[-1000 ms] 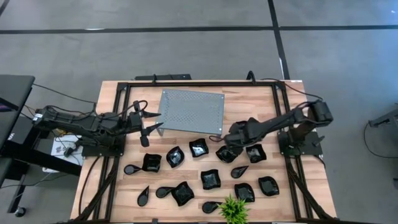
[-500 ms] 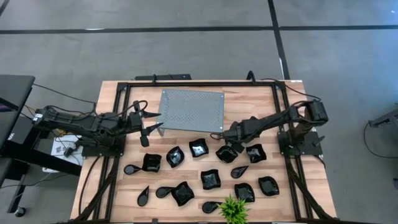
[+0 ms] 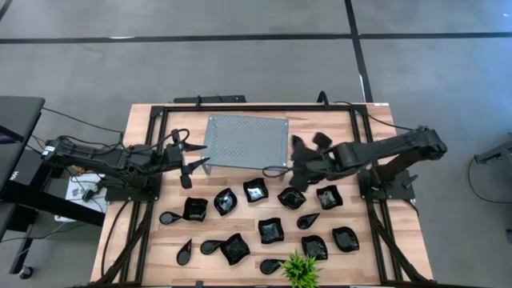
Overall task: Pick & Place Mini shaped plates
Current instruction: Put the black leaf-shaped plate on the shelf, then put the black distorted square plate on the shelf
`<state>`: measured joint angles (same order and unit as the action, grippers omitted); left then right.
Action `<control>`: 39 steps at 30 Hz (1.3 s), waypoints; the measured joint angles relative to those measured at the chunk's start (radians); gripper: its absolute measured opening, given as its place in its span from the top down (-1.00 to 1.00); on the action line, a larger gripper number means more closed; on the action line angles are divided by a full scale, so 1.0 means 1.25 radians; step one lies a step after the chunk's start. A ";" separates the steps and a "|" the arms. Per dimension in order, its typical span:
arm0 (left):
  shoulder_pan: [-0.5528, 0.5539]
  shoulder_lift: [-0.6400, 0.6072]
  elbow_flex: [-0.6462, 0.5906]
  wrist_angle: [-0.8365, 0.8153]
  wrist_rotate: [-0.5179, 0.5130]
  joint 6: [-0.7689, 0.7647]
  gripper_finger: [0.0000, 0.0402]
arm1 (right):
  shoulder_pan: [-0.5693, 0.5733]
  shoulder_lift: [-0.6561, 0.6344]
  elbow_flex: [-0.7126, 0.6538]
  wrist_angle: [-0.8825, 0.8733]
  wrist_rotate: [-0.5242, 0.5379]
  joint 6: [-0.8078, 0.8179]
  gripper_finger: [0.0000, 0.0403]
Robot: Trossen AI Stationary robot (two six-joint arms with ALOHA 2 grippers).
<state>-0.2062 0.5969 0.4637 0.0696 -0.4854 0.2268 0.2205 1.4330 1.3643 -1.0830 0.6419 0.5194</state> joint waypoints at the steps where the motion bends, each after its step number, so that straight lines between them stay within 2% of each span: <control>1: 0.000 0.000 0.000 0.000 0.000 0.000 0.12 | -0.005 -0.001 0.000 0.061 0.016 -0.067 0.99; 4: 0.000 0.000 0.000 0.000 0.000 -0.003 0.12 | -0.033 0.017 0.000 0.209 0.004 -0.242 0.99; 7: 0.000 0.000 0.000 0.000 0.000 -0.005 0.12 | -0.067 0.059 0.000 0.245 -0.024 -0.338 0.99; 12: 0.000 0.000 0.000 -0.001 0.000 -0.005 0.12 | -0.117 0.124 -0.001 0.190 -0.044 -0.364 0.98; 16: 0.000 0.000 0.000 -0.001 0.000 -0.006 0.12 | -0.152 0.166 -0.001 0.193 -0.091 -0.406 0.98; 24: 0.000 0.001 0.000 -0.001 0.000 -0.006 0.12 | -0.188 0.178 -0.001 0.208 -0.100 -0.423 0.94; 33: 0.000 0.001 0.000 -0.001 0.000 -0.006 0.12 | -0.183 0.178 0.004 0.221 -0.098 -0.424 0.60; 39: 0.000 0.001 0.000 -0.001 0.000 -0.080 0.12 | -0.147 0.178 0.082 0.212 -0.095 -0.478 0.44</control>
<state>-0.2058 0.5976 0.4637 0.0681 -0.4848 0.1270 0.0365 1.6558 1.4668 -0.8183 0.5228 -0.0784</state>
